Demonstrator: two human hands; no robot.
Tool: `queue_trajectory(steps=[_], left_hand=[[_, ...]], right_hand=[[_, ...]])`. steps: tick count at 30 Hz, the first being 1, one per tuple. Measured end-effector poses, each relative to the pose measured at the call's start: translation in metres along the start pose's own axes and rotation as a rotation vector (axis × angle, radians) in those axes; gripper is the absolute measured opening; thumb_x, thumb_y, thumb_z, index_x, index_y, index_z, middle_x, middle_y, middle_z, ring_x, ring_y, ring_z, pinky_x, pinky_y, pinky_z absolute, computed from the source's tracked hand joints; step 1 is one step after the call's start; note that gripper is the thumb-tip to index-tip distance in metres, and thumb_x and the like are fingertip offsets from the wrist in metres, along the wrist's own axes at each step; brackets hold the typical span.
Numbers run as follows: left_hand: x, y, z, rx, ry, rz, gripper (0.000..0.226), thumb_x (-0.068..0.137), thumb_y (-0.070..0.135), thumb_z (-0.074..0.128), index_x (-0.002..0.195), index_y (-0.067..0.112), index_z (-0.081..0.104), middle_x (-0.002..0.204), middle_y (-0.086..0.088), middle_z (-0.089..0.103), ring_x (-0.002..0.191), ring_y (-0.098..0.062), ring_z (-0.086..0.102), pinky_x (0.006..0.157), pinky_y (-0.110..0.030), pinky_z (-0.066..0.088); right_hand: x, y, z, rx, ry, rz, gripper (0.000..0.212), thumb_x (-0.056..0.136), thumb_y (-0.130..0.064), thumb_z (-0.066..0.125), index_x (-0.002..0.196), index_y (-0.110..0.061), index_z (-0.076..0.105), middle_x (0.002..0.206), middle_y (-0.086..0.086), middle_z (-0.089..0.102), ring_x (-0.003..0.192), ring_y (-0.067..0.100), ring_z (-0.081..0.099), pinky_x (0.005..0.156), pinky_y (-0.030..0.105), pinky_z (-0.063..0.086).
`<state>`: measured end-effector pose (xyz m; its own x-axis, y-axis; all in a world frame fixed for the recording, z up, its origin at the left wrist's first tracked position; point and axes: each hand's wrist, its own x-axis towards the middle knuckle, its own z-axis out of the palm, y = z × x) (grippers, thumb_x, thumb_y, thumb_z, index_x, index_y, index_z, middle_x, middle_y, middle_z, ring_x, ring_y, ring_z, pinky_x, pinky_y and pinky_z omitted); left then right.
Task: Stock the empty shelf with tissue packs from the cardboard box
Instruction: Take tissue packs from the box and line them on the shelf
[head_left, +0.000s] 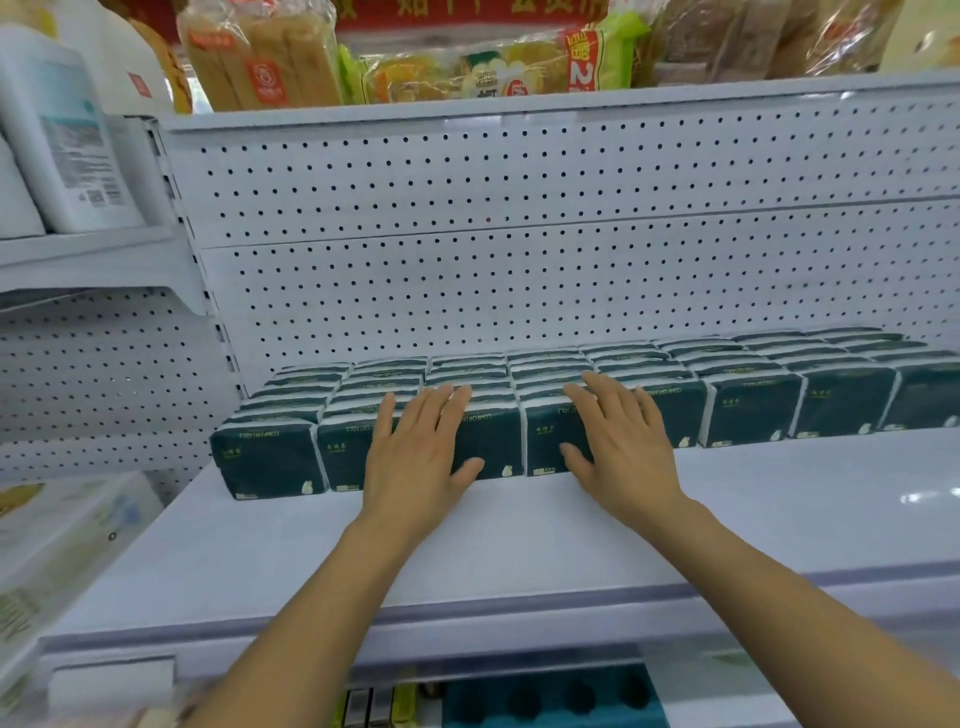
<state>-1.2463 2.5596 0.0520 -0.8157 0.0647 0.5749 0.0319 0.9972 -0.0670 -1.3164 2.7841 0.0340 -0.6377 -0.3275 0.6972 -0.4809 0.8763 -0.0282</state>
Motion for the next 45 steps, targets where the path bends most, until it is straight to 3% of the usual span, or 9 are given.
queue_trajectory(steps=[6, 17, 26, 32, 34, 37, 39, 42, 45], left_hand=[[-0.064, 0.011, -0.023, -0.151, 0.169, -0.026, 0.067, 0.089, 0.047, 0.063, 0.145, 0.017, 0.043, 0.144, -0.002, 0.051, 0.126, -0.023, 0.053, 0.102, -0.041, 0.044], [-0.246, -0.018, -0.059, -0.06, 0.09, -0.141, 0.066, 0.093, 0.049, 0.055, 0.148, 0.018, 0.036, 0.15, -0.005, 0.043, 0.134, -0.027, 0.045, 0.111, -0.048, 0.034], [-0.394, -0.104, -0.053, -0.05, -0.16, -0.391, 0.067, 0.091, 0.054, 0.047, 0.147, 0.017, 0.041, 0.145, -0.004, 0.049, 0.129, -0.025, 0.047, 0.105, -0.048, 0.043], [-0.51, -0.171, -0.032, -0.155, -0.409, -0.613, 0.069, 0.094, 0.062, 0.035, 0.147, 0.019, 0.039, 0.136, -0.005, 0.055, 0.121, -0.029, 0.053, 0.101, -0.045, 0.043], [-0.544, -0.191, -0.021, -0.206, -0.515, -0.636, 0.074, 0.092, 0.068, 0.026, 0.149, 0.021, 0.037, 0.142, -0.003, 0.051, 0.127, -0.027, 0.05, 0.104, -0.045, 0.041], [-0.578, -0.214, -0.001, -0.271, -0.65, -0.66, 0.072, 0.092, 0.068, 0.027, 0.148, 0.023, 0.039, 0.143, -0.001, 0.05, 0.13, -0.024, 0.047, 0.105, -0.042, 0.04], [-0.595, -0.221, 0.017, -0.316, -0.735, -0.676, 0.06, 0.097, 0.059, 0.039, 0.146, 0.024, 0.041, 0.142, -0.001, 0.051, 0.131, -0.023, 0.045, 0.105, -0.039, 0.038], [-0.615, -0.223, 0.047, -0.395, -0.82, -0.681, 0.05, 0.099, 0.05, 0.047, 0.143, 0.026, 0.046, 0.138, 0.001, 0.054, 0.127, -0.019, 0.048, 0.102, -0.035, 0.042], [-0.628, -0.226, 0.082, -0.452, -0.852, -0.682, 0.044, 0.099, 0.044, 0.05, 0.14, 0.028, 0.049, 0.135, 0.003, 0.057, 0.118, -0.016, 0.056, 0.099, -0.031, 0.043]], right_hand=[[-0.043, -0.037, -0.033, 0.222, 0.113, -0.062, 0.058, 0.086, -0.028, 0.069, 0.138, -0.015, 0.048, 0.14, 0.007, 0.051, 0.122, 0.027, 0.053, 0.089, 0.041, 0.051], [-0.153, -0.163, -0.05, 0.438, 0.013, -0.314, 0.052, 0.091, -0.032, 0.057, 0.139, -0.016, 0.047, 0.141, 0.007, 0.049, 0.122, 0.025, 0.05, 0.093, 0.041, 0.046], [-0.244, -0.291, -0.001, 0.57, -0.376, -0.339, 0.044, 0.092, -0.033, 0.055, 0.134, -0.021, 0.052, 0.138, 0.002, 0.052, 0.12, 0.025, 0.053, 0.086, 0.042, 0.051], [-0.311, -0.376, 0.037, 0.512, -0.599, -0.364, 0.032, 0.089, -0.035, 0.05, 0.115, -0.028, 0.066, 0.113, -0.006, 0.068, 0.102, 0.02, 0.064, 0.08, 0.039, 0.051], [-0.33, -0.396, 0.051, 0.477, -0.657, -0.372, 0.024, 0.083, -0.03, 0.064, 0.106, -0.029, 0.069, 0.101, -0.007, 0.071, 0.094, 0.02, 0.067, 0.078, 0.037, 0.051], [-0.349, -0.42, 0.07, 0.39, -0.744, -0.389, 0.037, 0.06, -0.023, 0.088, 0.091, -0.031, 0.069, 0.078, -0.006, 0.069, 0.074, 0.021, 0.066, 0.067, 0.033, 0.053], [-0.358, -0.429, 0.088, 0.324, -0.871, -0.407, 0.034, 0.066, -0.024, 0.083, 0.097, -0.032, 0.07, 0.077, -0.002, 0.069, 0.077, 0.025, 0.067, 0.077, 0.037, 0.053], [-0.374, -0.442, 0.126, 0.241, -1.068, -0.421, 0.026, 0.092, -0.03, 0.053, 0.116, -0.034, 0.063, 0.103, 0.0, 0.069, 0.105, 0.025, 0.06, 0.101, 0.038, 0.038], [-0.386, -0.458, 0.168, 0.171, -1.141, -0.478, 0.026, 0.094, -0.028, 0.045, 0.112, -0.029, 0.065, 0.101, 0.002, 0.069, 0.101, 0.026, 0.06, 0.089, 0.033, 0.045]])
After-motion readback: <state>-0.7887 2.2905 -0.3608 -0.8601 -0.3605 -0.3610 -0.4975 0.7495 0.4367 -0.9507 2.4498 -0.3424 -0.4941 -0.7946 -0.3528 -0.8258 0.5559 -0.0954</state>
